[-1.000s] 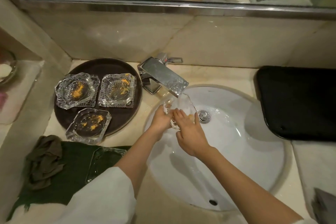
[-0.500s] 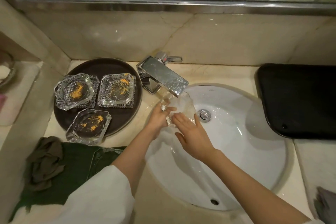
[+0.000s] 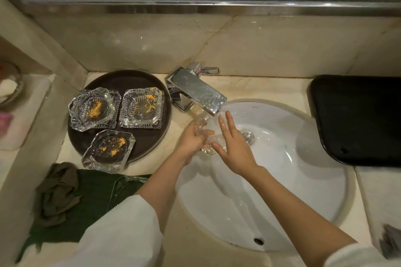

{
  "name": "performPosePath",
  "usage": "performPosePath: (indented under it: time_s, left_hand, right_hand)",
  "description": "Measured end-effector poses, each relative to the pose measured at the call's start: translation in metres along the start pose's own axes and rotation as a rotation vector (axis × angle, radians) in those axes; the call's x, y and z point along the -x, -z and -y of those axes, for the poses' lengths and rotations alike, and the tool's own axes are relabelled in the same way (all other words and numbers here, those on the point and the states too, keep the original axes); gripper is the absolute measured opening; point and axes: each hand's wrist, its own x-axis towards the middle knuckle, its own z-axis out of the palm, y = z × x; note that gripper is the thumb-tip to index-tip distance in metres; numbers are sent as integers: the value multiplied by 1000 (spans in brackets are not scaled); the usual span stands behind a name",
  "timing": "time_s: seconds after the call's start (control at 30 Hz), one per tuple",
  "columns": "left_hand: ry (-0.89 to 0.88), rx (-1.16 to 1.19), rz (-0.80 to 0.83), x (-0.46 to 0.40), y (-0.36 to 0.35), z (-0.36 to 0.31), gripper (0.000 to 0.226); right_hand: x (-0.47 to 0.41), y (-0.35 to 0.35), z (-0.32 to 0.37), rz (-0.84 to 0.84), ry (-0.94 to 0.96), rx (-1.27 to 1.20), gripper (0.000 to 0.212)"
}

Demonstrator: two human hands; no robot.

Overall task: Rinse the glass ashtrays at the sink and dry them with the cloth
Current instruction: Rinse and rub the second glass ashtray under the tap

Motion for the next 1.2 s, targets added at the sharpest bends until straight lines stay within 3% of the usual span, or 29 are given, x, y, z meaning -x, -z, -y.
performPosePath:
  time_s: [0.13, 0.27, 0.37, 0.43, 0.47, 0.7, 0.8, 0.93, 1.0, 1.13, 1.2]
  left_hand:
    - [-33, -54, -28, -2, 1, 4, 36]
    - [-69, 9, -74, 1, -7, 5, 22]
    - [-101, -19, -174, -2, -14, 8, 8]
    - [-77, -18, -198, -5, -15, 9, 15]
    - [-61, -35, -193, -4, -14, 6, 6]
    - [89, 30, 24, -13, -12, 5, 36]
    - [272, 135, 65, -14, -16, 13, 35]
    - [506, 662, 176, -12, -12, 5, 38]
    - [498, 783, 243, -13, -11, 1, 53]
    - [430, 820, 206, -18, -19, 2, 27]
    - [420, 806, 178, -22, -23, 6, 35]
  right_hand:
    - [-15, 4, 5, -116, -286, -422, 83]
    - [-23, 11, 3, -189, -501, -658, 40]
    - [-23, 17, 9, -225, -506, -598, 16]
    - [-24, 19, 13, -242, -531, -625, 14]
    - [-24, 18, 12, -241, -547, -664, 16]
    - [-16, 17, 3, -233, -547, -977, 13]
    - [-16, 14, 3, -287, -479, -875, 20]
    - [-7, 14, 11, -315, -281, -595, 43]
    - [1, 10, 12, -317, -172, -479, 47]
    - [13, -7, 7, -355, 67, -256, 55]
    - [18, -12, 0, -323, 152, -132, 67]
